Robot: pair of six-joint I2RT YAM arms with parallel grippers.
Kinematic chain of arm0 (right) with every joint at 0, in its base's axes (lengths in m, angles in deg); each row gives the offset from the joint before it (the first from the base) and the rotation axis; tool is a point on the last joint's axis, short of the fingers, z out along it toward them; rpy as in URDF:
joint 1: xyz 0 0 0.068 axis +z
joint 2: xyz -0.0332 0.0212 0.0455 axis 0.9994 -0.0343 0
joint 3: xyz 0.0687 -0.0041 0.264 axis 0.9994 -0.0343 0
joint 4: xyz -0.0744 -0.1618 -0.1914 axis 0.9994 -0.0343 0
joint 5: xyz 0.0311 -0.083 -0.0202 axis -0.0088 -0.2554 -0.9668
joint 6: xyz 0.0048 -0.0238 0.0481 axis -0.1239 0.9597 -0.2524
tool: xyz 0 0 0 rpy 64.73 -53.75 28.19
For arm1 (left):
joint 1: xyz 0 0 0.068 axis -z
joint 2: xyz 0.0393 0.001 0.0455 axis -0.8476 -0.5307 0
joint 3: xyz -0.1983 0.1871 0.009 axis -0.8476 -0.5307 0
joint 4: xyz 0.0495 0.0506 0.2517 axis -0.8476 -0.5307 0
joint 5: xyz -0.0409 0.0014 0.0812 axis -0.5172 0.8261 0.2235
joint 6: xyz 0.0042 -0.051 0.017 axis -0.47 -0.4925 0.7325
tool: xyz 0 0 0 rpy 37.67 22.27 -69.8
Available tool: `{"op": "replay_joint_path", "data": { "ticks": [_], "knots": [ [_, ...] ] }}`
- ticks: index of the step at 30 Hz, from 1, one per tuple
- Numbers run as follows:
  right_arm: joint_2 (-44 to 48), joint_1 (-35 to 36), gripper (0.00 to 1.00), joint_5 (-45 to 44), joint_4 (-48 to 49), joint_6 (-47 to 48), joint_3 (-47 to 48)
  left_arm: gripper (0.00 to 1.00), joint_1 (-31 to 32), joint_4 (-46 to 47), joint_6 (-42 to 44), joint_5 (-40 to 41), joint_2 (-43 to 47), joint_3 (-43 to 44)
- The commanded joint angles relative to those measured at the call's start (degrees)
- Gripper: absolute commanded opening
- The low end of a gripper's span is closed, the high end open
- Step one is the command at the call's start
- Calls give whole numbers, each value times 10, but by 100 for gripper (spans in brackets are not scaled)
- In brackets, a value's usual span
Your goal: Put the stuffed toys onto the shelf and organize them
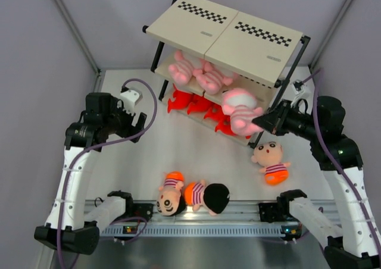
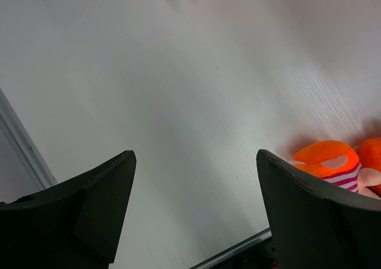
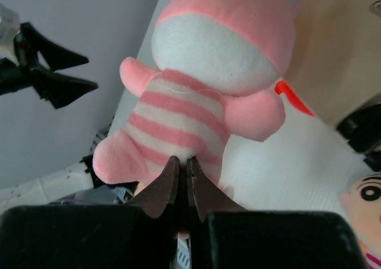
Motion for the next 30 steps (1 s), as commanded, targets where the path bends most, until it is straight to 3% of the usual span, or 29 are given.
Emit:
{"op": "replay_joint_path", "data": {
  "ticks": [1,7,13,18,21,25,30],
  "knots": [
    [13,9,0,-130,81,-4,16,88,-2,7,-3,-5,3,21],
    [46,15,0,-218,136,-54,-62,88,-2,7,0,1,-2,21],
    [82,48,0,-281,252,-123,-166,88,-3,7,-2,-6,-6,20],
    [72,98,0,-339,324,-135,-184,88,-2,7,-5,-6,-6,22],
    [44,146,0,-418,334,-135,-180,88,-2,7,-3,-4,-3,22],
    [39,168,0,-493,366,-148,-194,89,-2,7,8,10,1,25],
    [2,175,0,-516,350,-132,-170,89,-2,7,22,15,9,24]
  ]
}}
